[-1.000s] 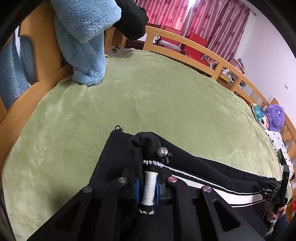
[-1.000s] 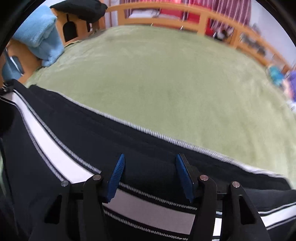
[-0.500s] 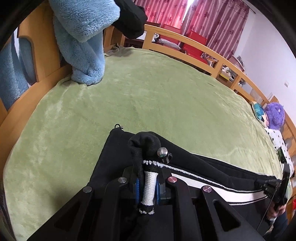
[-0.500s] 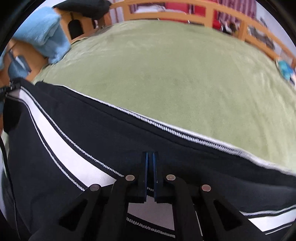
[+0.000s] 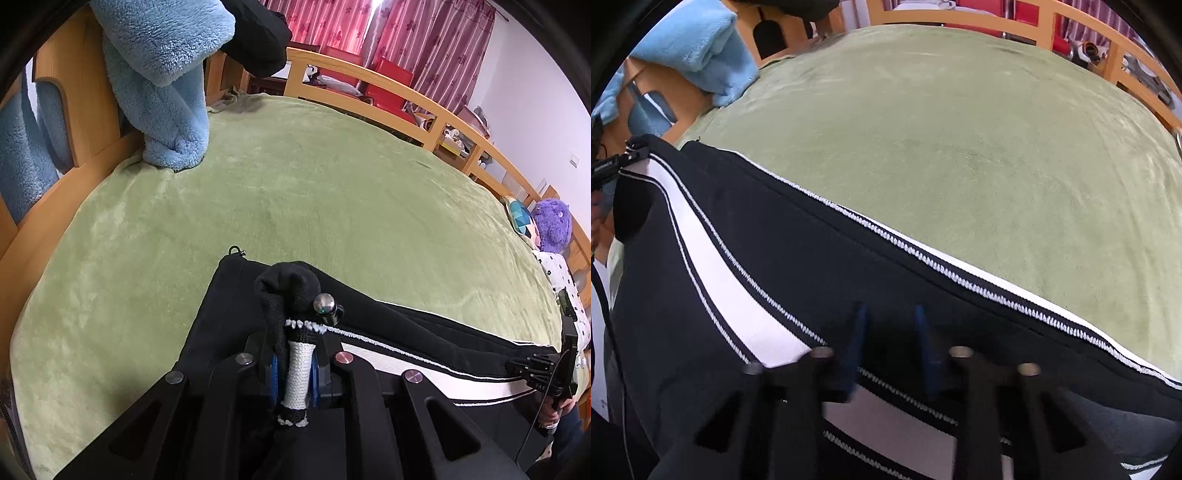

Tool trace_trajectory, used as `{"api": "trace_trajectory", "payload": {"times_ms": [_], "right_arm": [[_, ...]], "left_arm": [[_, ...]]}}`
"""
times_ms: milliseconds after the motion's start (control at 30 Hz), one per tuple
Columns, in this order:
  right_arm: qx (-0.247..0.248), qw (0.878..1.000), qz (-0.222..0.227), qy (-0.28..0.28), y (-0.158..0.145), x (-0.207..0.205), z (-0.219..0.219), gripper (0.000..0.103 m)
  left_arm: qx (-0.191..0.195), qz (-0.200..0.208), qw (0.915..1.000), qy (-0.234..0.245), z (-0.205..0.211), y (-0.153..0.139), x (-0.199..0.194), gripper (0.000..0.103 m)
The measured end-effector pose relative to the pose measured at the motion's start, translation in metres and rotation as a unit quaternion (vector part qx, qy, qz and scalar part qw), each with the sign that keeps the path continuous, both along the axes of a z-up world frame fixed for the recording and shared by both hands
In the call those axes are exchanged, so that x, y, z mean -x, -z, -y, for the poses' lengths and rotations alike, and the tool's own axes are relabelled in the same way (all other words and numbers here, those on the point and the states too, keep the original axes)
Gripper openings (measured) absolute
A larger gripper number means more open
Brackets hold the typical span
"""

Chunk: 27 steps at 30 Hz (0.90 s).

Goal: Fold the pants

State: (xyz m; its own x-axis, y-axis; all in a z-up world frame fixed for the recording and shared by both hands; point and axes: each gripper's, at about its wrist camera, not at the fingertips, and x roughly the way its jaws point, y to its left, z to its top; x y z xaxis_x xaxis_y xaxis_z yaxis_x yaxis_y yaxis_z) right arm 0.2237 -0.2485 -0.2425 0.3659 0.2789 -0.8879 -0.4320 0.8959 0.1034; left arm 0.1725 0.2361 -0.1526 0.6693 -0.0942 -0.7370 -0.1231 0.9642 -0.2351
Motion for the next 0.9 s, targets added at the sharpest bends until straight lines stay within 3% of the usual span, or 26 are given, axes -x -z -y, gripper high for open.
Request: {"api": "trace_trajectory", "payload": {"times_ms": [133,267,467,533,600,667,767,900], "right_arm": [[-0.008,1.0,0.016,0.009,-0.005,0.007,0.004,0.005],[-0.043,0.997,0.056,0.037,-0.034,0.013,0.011,0.004],[-0.027,0.993,0.092,0.061,-0.057,-0.002,0.012,0.004],[-0.017,0.995,0.071,0.071,-0.044,-0.015,0.011,0.005],[0.015,0.996,0.045,0.075,-0.022,-0.026,0.003,0.013],[0.039,0.995,0.045,0.083,-0.01,-0.028,-0.005,0.021],[0.051,0.99,0.073,0.111,-0.022,-0.02,-0.007,0.045],[0.027,0.976,0.111,0.183,-0.046,0.009,-0.005,0.051]], "left_arm": [[0.004,0.005,1.0,-0.001,-0.003,-0.002,0.001,0.012],[0.011,0.011,0.9999,-0.007,-0.014,-0.009,-0.004,0.012],[0.051,-0.008,0.9985,-0.016,-0.036,0.004,-0.038,0.012],[0.037,-0.043,0.998,-0.028,-0.035,0.023,-0.051,0.02],[-0.025,-0.077,0.9951,-0.057,-0.032,0.038,-0.057,0.045],[-0.071,-0.08,0.9917,-0.071,-0.03,0.041,-0.054,0.049],[-0.044,-0.053,0.9954,-0.067,-0.036,0.033,-0.033,0.068],[-0.041,-0.037,0.9972,-0.051,-0.033,0.02,-0.004,0.069]]}}
